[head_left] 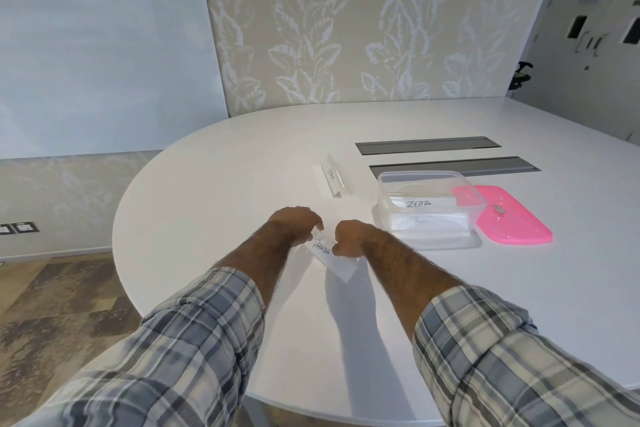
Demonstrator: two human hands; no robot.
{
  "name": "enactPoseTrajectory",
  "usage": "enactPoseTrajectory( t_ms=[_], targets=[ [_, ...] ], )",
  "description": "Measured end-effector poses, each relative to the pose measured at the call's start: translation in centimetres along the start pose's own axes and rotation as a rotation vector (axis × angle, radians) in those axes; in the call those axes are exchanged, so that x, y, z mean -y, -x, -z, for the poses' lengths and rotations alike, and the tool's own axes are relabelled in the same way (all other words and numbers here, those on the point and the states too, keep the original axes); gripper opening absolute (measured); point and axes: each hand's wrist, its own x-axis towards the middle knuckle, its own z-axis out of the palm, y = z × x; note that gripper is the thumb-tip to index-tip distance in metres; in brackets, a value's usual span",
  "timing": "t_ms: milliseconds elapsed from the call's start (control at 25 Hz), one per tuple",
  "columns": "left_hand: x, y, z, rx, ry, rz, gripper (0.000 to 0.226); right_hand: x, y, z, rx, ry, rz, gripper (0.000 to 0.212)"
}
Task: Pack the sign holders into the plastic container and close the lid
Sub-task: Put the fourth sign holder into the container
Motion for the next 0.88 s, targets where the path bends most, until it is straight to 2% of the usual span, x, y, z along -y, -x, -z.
enactPoseTrajectory(
  t_ms=[240, 440, 680, 880],
  targets=[
    [1.2, 0.1, -0.3, -0.016, 0.041, 0.046, 0.04, -1.9, 0.4, -0.1, -0.029, 0.108, -0.023, 0.041],
    [2.0, 0.0, -0.9, 0.077, 0.042, 0.064, 0.06, -2.5, -0.1, -0.5, -0.054, 0.115, 0.004, 0.043],
    [2.3, -0.3, -1.8, 0.032, 0.113, 0.079, 0.051, -2.5, -0.6, -0.4, -0.107, 0.191, 0.016, 0.027],
    [2.4, -0.6, -2.2, 0.004, 0.151, 0.076, 0.052, -2.4, -1.4, -1.1, -0.135, 0.122, 0.052, 0.035]
  ],
)
